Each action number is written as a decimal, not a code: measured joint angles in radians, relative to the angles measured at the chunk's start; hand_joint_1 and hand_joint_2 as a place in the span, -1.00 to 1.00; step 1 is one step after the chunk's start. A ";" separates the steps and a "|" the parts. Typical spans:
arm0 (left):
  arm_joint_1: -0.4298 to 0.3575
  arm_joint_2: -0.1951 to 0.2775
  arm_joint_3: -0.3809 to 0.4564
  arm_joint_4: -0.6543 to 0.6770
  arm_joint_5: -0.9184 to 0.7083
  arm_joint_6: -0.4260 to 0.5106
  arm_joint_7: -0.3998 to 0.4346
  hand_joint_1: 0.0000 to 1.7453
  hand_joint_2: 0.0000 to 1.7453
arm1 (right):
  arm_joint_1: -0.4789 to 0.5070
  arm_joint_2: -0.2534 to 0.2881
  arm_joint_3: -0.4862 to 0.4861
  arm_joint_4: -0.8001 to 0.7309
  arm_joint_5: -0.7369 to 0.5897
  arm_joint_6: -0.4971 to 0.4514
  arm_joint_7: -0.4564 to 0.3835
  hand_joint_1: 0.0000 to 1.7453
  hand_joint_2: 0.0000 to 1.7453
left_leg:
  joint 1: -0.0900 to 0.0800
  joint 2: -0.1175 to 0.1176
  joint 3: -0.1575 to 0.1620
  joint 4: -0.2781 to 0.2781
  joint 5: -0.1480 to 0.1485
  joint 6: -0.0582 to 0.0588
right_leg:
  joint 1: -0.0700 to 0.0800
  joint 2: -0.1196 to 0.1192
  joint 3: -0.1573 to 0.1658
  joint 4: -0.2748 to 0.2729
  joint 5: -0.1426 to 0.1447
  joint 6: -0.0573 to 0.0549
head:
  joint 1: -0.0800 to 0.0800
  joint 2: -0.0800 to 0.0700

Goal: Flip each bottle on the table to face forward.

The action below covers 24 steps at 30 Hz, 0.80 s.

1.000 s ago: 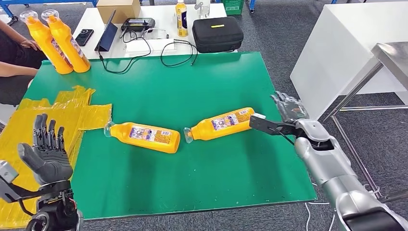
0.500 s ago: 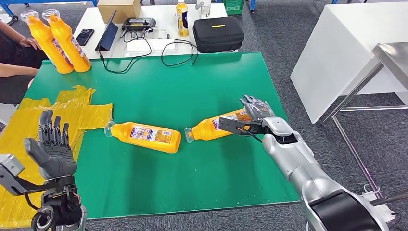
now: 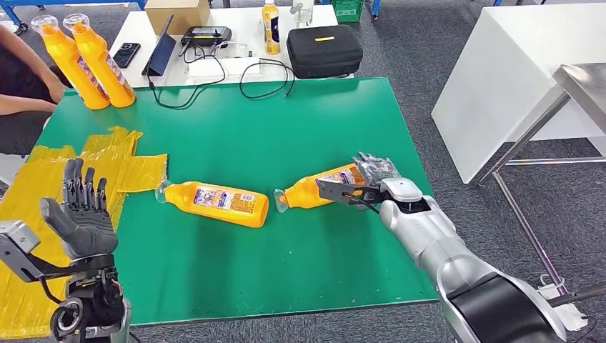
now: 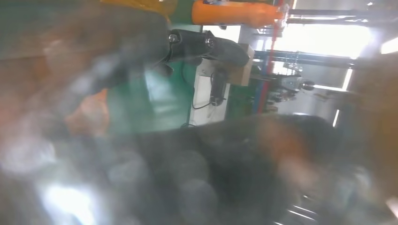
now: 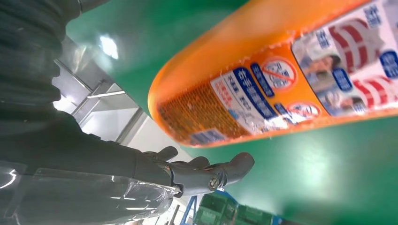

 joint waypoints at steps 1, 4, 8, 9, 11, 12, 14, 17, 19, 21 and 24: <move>-0.002 0.000 0.000 0.002 0.000 0.000 0.000 -1.00 -1.00 | -0.001 0.001 0.001 0.005 0.000 0.000 0.001 -1.00 1.00 | 0.000 0.000 0.000 0.000 0.000 0.000 | 0.000 0.000 0.000 0.000 0.000 0.000 | 0.000 0.000; -0.004 0.000 0.000 0.007 0.000 -0.002 0.000 -1.00 -1.00 | -0.004 0.004 0.003 0.019 0.000 0.000 0.007 -1.00 1.00 | 0.000 0.000 0.000 0.000 0.000 0.000 | 0.000 0.000 0.000 0.000 0.000 0.000 | 0.000 0.000; -0.015 0.000 -0.006 0.021 0.000 -0.012 0.000 -1.00 -1.00 | -0.004 0.005 0.004 0.043 0.004 0.003 0.026 -1.00 1.00 | 0.000 0.000 0.000 0.000 0.000 0.000 | 0.000 0.000 0.000 0.000 0.000 0.000 | 0.000 0.000; -0.020 0.000 -0.009 0.027 0.000 -0.014 0.000 -1.00 -1.00 | -0.004 0.005 0.004 0.051 0.008 0.003 0.030 -1.00 1.00 | 0.000 0.000 0.000 0.000 0.000 0.000 | 0.000 0.000 0.000 0.000 0.000 0.000 | 0.000 0.000; -0.030 0.000 -0.017 0.040 0.000 -0.018 -0.002 -1.00 -1.00 | -0.002 0.005 0.004 0.067 0.019 -0.001 0.037 -1.00 1.00 | 0.000 0.000 0.000 0.000 0.000 0.000 | 0.000 0.000 0.000 0.000 0.000 0.000 | 0.000 0.000; -0.035 0.000 -0.021 0.046 0.000 -0.019 -0.003 -1.00 -1.00 | -0.001 0.004 0.004 0.074 0.025 -0.003 0.040 -1.00 1.00 | -0.001 0.000 0.001 0.000 0.000 0.000 | 0.000 0.000 0.000 0.000 0.000 0.000 | 0.000 0.000; -0.043 0.000 -0.029 0.056 0.000 -0.021 -0.005 -1.00 -1.00 | 0.001 0.004 0.004 0.087 0.032 -0.005 0.044 -1.00 1.00 | -0.001 0.000 0.001 0.000 0.000 0.000 | 0.000 0.000 0.000 -0.001 0.000 0.000 | 0.000 0.000; -0.054 0.000 -0.038 0.069 0.002 -0.022 -0.006 -1.00 -1.00 | 0.003 0.004 0.004 0.100 0.037 -0.004 0.045 -1.00 1.00 | -0.001 0.001 0.001 0.000 0.000 0.000 | 0.000 0.000 0.000 0.000 0.000 0.000 | 0.000 0.000; -0.059 0.001 -0.043 0.077 0.004 -0.023 -0.008 -1.00 -1.00 | 0.003 0.004 0.004 0.107 0.044 -0.002 0.045 -0.67 1.00 | -0.001 0.001 0.001 0.000 0.000 0.000 | 0.000 0.000 0.000 -0.001 0.000 0.000 | 0.000 0.000; -0.065 0.001 -0.046 0.084 0.007 -0.024 -0.011 -1.00 -1.00 | 0.003 0.004 0.004 0.112 0.056 0.004 0.044 0.27 1.00 | -0.001 0.001 0.002 0.000 0.000 0.000 | 0.000 0.000 0.001 -0.001 0.000 0.000 | 0.000 0.000; -0.072 0.001 -0.051 0.094 0.013 -0.024 -0.015 -1.00 -1.00 | 0.002 0.004 0.004 0.117 0.072 0.016 0.041 1.00 1.00 | -0.001 0.001 0.003 0.000 0.000 0.000 | 0.000 0.000 0.002 -0.001 0.000 0.000 | 0.000 0.000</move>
